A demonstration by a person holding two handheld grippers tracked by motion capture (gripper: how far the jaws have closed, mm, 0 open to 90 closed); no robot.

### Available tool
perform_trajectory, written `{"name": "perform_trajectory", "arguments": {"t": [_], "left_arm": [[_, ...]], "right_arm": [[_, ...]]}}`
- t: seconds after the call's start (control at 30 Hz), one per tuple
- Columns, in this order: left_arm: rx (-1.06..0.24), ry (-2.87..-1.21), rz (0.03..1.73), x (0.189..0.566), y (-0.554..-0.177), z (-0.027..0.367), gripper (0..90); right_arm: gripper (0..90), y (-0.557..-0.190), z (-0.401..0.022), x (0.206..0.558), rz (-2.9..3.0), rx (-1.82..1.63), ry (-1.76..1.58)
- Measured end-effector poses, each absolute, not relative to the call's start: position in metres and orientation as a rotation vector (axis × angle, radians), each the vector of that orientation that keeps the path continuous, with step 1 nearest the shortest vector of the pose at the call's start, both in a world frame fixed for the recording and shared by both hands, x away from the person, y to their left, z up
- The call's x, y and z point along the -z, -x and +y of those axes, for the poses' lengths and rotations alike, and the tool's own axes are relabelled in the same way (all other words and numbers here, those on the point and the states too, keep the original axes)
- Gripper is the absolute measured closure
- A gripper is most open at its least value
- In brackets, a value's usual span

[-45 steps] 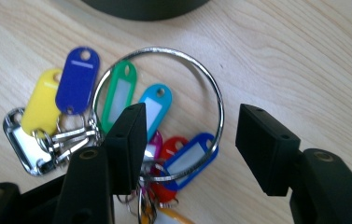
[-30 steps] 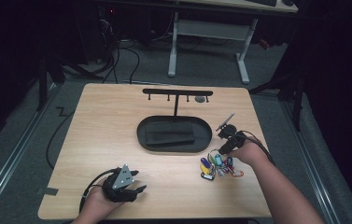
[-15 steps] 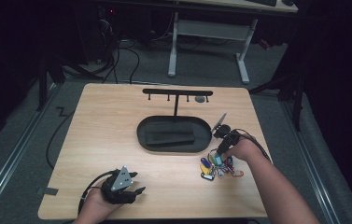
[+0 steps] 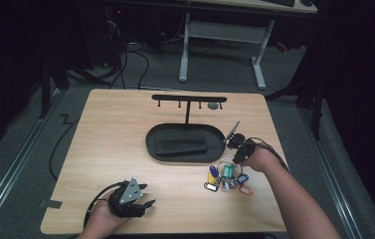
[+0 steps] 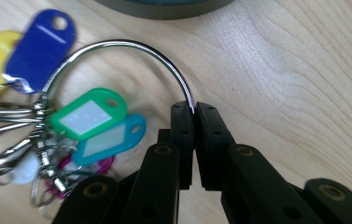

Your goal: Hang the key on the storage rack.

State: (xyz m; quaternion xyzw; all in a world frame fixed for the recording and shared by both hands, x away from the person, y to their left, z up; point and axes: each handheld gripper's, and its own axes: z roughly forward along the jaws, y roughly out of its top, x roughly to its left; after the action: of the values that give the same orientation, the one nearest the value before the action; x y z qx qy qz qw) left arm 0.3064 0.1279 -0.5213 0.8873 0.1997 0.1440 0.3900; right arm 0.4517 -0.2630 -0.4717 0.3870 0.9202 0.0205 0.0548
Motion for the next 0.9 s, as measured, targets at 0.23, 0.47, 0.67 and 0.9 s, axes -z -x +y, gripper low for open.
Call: {"name": "perform_trajectory", "arguments": {"t": [0.23, 0.47, 0.67, 0.9], "left_arm": [[-0.366, -2.257, 0.499, 0.521, -0.306, 0.126, 40.4], [-0.363, -2.261, 0.495, 0.522, -0.306, 0.126, 40.4], [-0.371, -2.253, 0.496, 0.521, -0.306, 0.126, 40.5], [-0.369, -2.259, 0.493, 0.522, -0.307, 0.126, 40.5]], "right_arm": [[86.9, -0.44, -0.262, 0.447, 2.807, -0.088, -1.127], [87.2, -0.422, -0.272, 0.41, 2.797, -0.16, -1.164], [87.4, -0.412, -0.276, 0.39, 2.771, -0.173, -1.194], [87.5, -0.401, -0.278, 0.363, 2.774, -0.197, -1.177]]}}
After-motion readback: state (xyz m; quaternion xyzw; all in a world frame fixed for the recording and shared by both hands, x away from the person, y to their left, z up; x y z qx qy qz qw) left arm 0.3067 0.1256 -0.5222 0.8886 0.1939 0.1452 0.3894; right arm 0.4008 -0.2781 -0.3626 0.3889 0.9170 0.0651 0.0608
